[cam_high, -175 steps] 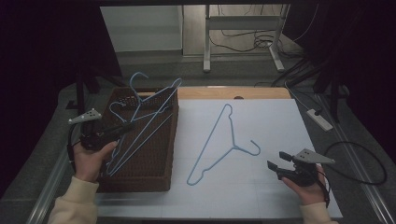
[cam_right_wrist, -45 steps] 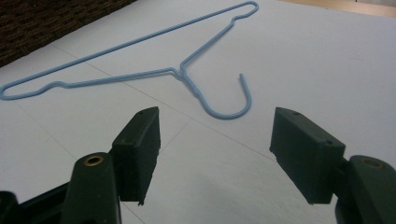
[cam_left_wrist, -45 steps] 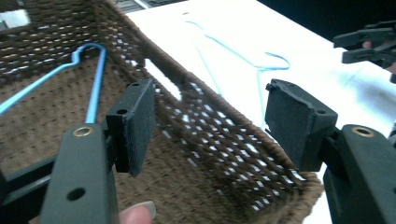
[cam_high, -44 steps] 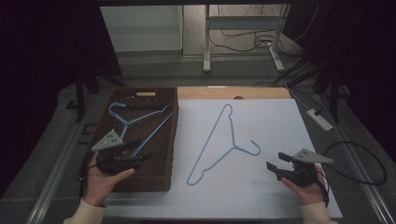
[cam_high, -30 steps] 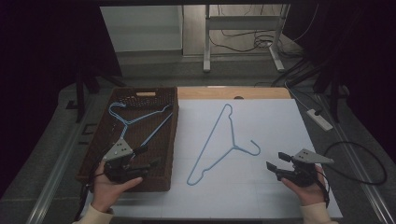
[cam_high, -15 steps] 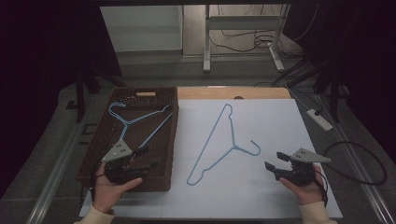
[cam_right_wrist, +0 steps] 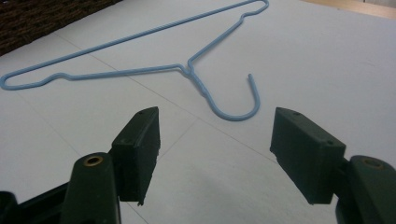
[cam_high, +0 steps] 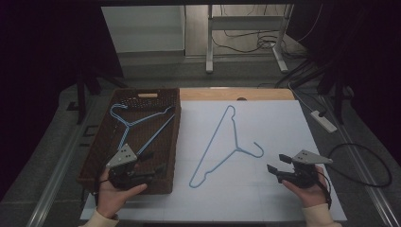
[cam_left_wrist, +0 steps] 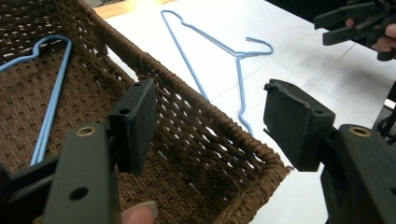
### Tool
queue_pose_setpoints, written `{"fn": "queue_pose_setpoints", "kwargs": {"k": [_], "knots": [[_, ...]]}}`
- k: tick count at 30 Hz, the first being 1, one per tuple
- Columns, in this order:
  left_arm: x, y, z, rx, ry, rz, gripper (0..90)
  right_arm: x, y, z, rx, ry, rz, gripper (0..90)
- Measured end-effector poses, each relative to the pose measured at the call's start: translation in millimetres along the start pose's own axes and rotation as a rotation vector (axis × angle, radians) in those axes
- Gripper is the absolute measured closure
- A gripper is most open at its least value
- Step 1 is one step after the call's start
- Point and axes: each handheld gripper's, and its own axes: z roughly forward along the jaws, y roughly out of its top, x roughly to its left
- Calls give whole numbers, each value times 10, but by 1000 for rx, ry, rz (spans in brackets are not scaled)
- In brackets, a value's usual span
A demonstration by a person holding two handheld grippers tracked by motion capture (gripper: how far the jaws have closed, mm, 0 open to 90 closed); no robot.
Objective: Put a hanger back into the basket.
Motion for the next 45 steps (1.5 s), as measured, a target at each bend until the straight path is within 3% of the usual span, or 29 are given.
{"fn": "queue_pose_setpoints", "kwargs": {"k": [14,24,36,45], "knots": [[-60,-45,29,10,-15,12,345,77,277,262,99,63,-50,310],[-65,-33,5,4,-15,12,342,-10,434,483,173,79,-58,318],[-60,-41,7,5,-17,12,342,-88,696,961,336,112,-108,366],[-50,-46,6,6,-19,15,342,-89,796,1254,471,139,-169,488]]}}
